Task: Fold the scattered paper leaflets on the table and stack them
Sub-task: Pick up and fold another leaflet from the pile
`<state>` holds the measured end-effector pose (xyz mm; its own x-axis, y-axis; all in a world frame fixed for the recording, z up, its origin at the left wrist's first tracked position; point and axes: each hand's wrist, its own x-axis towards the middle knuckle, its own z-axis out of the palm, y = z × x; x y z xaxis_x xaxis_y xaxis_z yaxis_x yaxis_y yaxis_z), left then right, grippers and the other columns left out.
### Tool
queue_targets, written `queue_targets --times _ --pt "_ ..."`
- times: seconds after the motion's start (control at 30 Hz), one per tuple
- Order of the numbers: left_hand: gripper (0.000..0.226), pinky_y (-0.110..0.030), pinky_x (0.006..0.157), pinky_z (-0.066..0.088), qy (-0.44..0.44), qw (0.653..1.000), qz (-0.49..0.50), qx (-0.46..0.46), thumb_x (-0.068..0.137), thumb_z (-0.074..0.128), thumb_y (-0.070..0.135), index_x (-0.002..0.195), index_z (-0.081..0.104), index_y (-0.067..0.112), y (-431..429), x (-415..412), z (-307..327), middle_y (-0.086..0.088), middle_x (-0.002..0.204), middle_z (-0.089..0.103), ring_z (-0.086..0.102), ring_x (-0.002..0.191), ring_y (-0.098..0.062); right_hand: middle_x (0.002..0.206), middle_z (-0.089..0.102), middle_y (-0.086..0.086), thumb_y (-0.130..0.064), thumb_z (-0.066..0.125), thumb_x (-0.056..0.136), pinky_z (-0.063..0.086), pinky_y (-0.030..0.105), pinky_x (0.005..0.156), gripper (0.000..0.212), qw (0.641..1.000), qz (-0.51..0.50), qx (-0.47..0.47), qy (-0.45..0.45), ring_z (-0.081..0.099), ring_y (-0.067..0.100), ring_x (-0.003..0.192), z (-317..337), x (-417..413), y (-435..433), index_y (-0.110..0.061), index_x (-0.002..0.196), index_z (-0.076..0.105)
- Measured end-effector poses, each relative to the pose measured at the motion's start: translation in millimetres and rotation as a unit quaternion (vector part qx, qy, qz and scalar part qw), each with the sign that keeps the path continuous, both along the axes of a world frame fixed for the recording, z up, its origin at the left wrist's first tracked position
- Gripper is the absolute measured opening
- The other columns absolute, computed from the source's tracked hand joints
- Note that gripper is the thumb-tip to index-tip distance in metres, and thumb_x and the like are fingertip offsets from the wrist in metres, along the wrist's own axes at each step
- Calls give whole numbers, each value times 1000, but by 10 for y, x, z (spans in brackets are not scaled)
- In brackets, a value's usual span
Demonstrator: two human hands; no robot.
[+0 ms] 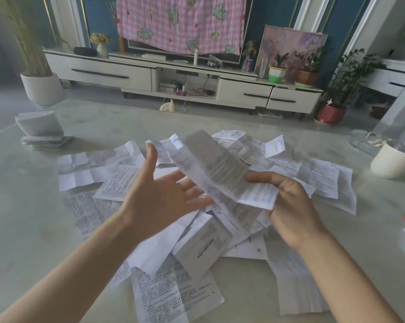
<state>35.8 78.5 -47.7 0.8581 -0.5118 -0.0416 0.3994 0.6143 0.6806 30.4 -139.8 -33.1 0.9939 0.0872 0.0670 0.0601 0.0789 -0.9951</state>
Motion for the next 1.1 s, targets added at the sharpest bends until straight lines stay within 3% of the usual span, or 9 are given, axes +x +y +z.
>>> queue_targets --times 0.07,0.2,0.3,0.33,0.47,0.53,0.63,0.97,1.1 --pt "90 -48 99 45 -37 999 -2 35 70 41 74 134 46 11 -127 -58 5 -16 131 56 54 122 -31 89 73 -14 25 37 76 53 15 79 55 993 -42 -72 -84 65 2 93 -67 -19 103 -17 81 73" --pt "32 -39 87 55 -51 986 111 114 91 51 26 120 55 12 -245 -97 -59 -8 112 69 66 104 -23 98 60 -38 21 37 79 45 11 89 61 976 12 -180 -123 51 -17 108 -58 -106 243 -28 94 70" --pt "19 -31 67 59 -21 975 168 140 91 46 4 102 62 7 -180 -67 -94 -7 91 74 71 82 -19 106 68 -12 5 47 71 49 45 89 51 977 114 -179 -31 59 23 103 18 -150 176 -25 105 68" --pt "19 -31 66 59 -27 973 165 157 91 47 3 101 62 7 -147 -56 -97 -7 89 74 71 80 -19 104 70 -3 0 48 68 52 45 85 48 981 113 -157 -13 60 30 101 48 -141 141 -23 104 69" --pt "19 -34 74 59 -90 959 110 245 87 52 5 103 64 7 -121 -86 -62 -7 94 73 70 86 -22 83 70 -6 -27 53 92 47 20 57 15 982 52 -183 -1 62 1 63 96 -138 129 -25 105 62" --pt "21 -35 77 58 -115 956 93 252 85 54 6 103 65 9 -151 -124 -45 -7 98 73 70 91 -23 83 72 -2 -39 58 84 49 26 51 28 967 93 -238 -4 62 10 56 34 -140 157 -22 106 61" --pt "21 -35 77 58 -124 953 113 251 86 54 3 104 64 7 -160 -150 -28 -9 101 72 69 93 -25 83 74 3 -26 68 77 38 20 33 35 968 135 -211 15 58 14 47 -2 -144 180 -12 108 63" --pt "12 -36 74 57 -109 935 197 273 87 57 7 94 66 10 -142 -166 -5 -6 93 74 70 87 -24 92 72 17 -1 69 77 47 19 43 31 952 227 -191 68 62 15 50 49 -127 119 1 108 62" --pt "13 -32 72 58 -136 934 166 287 86 57 9 95 66 12 -134 -198 34 -1 90 74 71 84 -19 90 73 14 -11 72 78 52 23 51 32 937 271 -207 80 67 20 61 122 -140 -6 -5 108 63"
